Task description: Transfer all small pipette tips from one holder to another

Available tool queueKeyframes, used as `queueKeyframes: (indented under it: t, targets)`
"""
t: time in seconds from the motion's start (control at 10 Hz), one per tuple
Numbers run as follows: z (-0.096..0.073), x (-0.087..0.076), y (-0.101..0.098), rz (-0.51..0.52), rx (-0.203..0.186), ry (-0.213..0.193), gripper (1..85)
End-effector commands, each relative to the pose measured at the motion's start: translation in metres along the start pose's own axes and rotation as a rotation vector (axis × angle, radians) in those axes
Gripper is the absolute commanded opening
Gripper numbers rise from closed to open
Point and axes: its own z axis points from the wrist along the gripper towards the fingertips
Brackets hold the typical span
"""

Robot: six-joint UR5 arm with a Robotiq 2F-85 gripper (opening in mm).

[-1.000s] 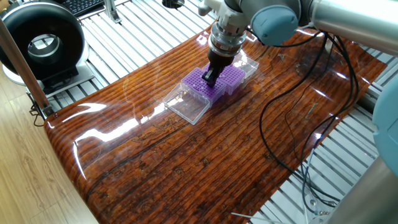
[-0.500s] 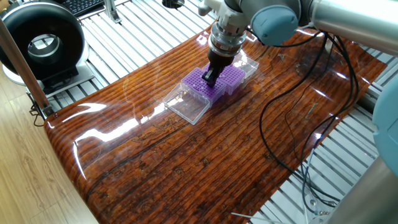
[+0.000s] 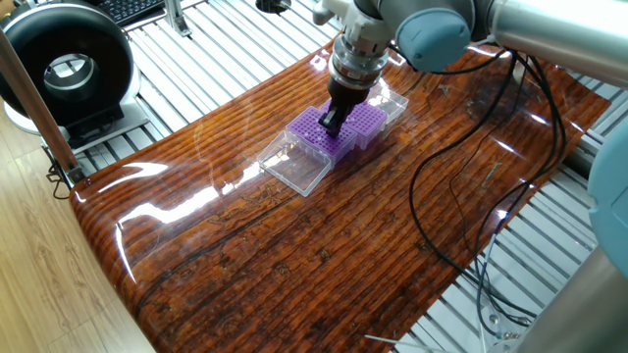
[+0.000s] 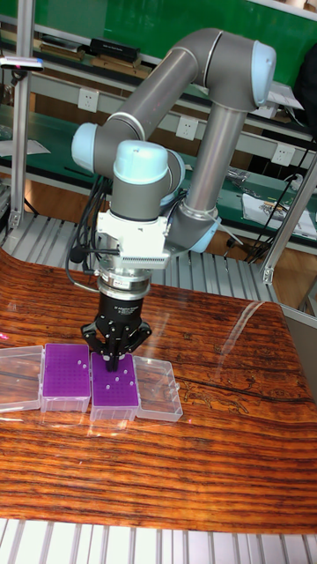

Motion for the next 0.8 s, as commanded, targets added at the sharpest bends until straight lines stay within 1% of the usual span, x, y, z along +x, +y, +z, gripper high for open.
queueKeyframes:
  t: [0.0,0.1,0.3,0.7]
  targets:
    - [-0.0034,-0.0003,-0.0028,0.037,0.020,0.002,1.3]
    - [-0.0050,-0.0003,-0.0021,0.042,0.020,0.004,1.3]
    - [-0.0064,0.0000,-0.0051,0.050,0.032,0.012,1.3]
    - [-0.0123,-0.0002,-0.0039,0.064,0.031,0.019,1.3]
